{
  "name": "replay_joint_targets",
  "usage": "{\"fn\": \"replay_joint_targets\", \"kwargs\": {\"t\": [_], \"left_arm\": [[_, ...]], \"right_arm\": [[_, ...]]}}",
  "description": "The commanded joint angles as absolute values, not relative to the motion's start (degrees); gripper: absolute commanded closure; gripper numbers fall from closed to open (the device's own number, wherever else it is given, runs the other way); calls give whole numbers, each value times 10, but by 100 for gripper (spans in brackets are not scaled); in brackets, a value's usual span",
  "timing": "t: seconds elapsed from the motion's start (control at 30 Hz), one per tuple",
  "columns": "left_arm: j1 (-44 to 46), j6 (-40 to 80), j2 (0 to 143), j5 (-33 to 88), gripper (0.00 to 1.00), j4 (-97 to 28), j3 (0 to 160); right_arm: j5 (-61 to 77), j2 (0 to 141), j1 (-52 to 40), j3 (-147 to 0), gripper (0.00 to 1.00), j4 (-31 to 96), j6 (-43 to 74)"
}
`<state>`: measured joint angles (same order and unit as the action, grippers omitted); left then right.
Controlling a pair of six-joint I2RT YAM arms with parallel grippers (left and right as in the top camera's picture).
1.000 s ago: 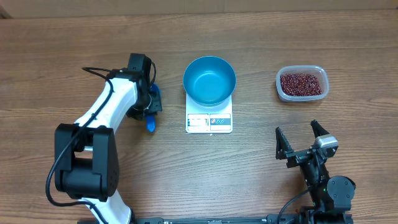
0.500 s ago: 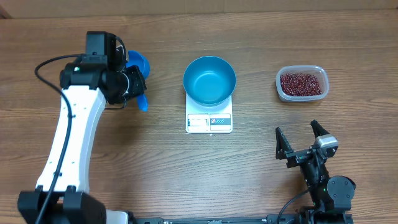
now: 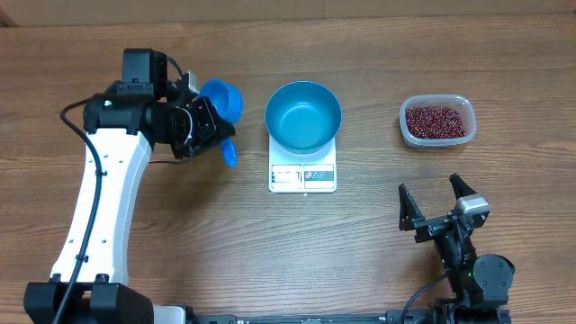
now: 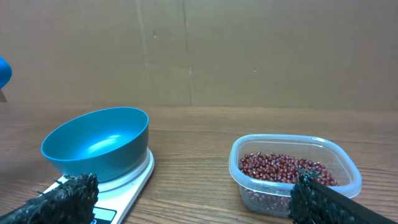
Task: Scoop item into bowl and weigh 150g on scale
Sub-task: 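Lift the blue cup with the left gripper toward the scale, then move the right gripper to the cup handle beside the left gripper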
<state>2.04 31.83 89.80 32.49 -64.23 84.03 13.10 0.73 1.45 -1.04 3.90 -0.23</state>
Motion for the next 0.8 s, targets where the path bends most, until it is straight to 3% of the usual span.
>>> {"fn": "replay_joint_targets", "kwargs": {"t": [0.0, 0.53, 0.77], "left_arm": [[19, 394, 897, 358, 95, -659, 850], [20, 399, 897, 467, 96, -686, 850], [20, 399, 897, 491, 96, -685, 850]], "right_arm": [[130, 2, 12, -4, 0, 36, -1], [152, 2, 12, -4, 0, 35, 1], [153, 2, 12, -22, 0, 55, 138]]}}
